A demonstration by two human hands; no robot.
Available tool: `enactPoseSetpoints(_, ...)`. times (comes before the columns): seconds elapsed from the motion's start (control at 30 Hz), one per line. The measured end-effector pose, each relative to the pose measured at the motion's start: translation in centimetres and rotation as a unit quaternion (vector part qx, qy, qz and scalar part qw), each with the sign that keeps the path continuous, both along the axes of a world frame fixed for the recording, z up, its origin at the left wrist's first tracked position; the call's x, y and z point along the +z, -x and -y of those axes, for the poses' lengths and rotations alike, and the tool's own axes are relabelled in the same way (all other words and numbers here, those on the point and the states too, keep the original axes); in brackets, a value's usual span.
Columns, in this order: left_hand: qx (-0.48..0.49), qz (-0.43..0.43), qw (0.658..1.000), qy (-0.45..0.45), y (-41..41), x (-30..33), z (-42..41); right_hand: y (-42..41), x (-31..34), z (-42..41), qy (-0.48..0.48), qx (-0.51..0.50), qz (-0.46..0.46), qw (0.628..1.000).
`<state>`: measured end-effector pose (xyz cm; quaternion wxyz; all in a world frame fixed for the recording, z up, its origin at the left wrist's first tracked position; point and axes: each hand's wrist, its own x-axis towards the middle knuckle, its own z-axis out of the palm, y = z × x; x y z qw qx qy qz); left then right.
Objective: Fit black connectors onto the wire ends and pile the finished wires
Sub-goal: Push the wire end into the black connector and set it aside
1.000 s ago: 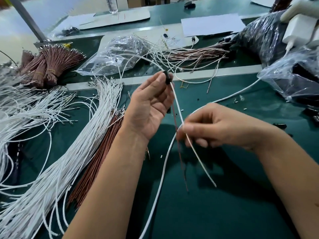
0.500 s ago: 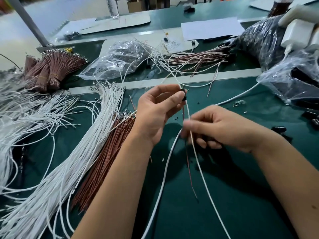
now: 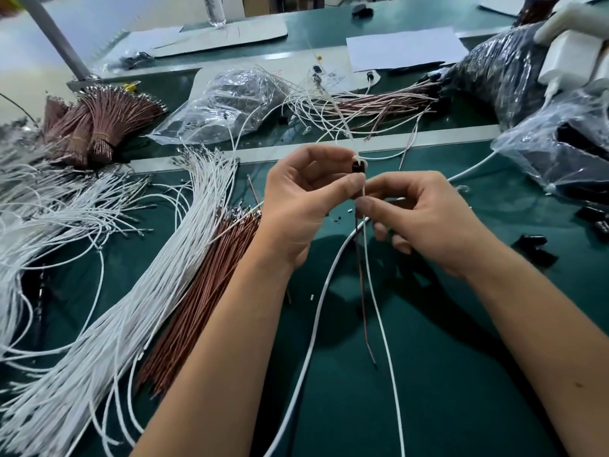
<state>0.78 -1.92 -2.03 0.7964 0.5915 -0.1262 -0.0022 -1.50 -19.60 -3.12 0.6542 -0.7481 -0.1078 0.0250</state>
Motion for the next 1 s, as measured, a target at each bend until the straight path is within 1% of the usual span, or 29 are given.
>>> enactPoseSetpoints(0.1,0.008,0.002,1.0,-0.013,0.2,0.1,0.3,-0.1,0.0,0.2,0.019,-0.006,0.02,1.0)
enactPoseSetpoints(0.27,-0.002,-0.01,1.0,-0.008,0.2,-0.3,0.4,-0.1,-0.3,-0.1,0.027,0.007,0.043,0.999)
enactPoseSetpoints(0.47,0.013,-0.026,1.0,0.0,-0.2,-0.5,0.4,-0.2,-0.5,-0.4,0.008,-0.006,0.046,0.999)
enactPoseSetpoints(0.57,0.013,-0.051,0.998,0.029,0.0,-0.6,1.0,-0.2,-0.7,-0.6,0.016,-0.014,0.045,0.999)
enactPoseSetpoints(0.7,0.037,-0.105,0.992,0.064,0.3,-0.8,1.9,-0.2,-0.7,-0.7,0.009,-0.026,0.041,0.999)
enactPoseSetpoints(0.8,0.032,-0.143,0.985,0.089,0.4,-0.9,2.4,-0.1,-0.6,-0.8,0.004,-0.022,0.027,0.999)
enactPoseSetpoints(0.9,0.022,-0.196,0.969,0.15,0.5,-0.9,2.6,-0.1,-0.4,-0.8,-0.051,-0.022,-0.013,0.998)
enactPoseSetpoints(1.0,0.017,-0.219,0.955,0.199,0.5,-0.9,2.7,-0.1,-0.1,-0.7,-0.093,-0.037,-0.036,0.994)
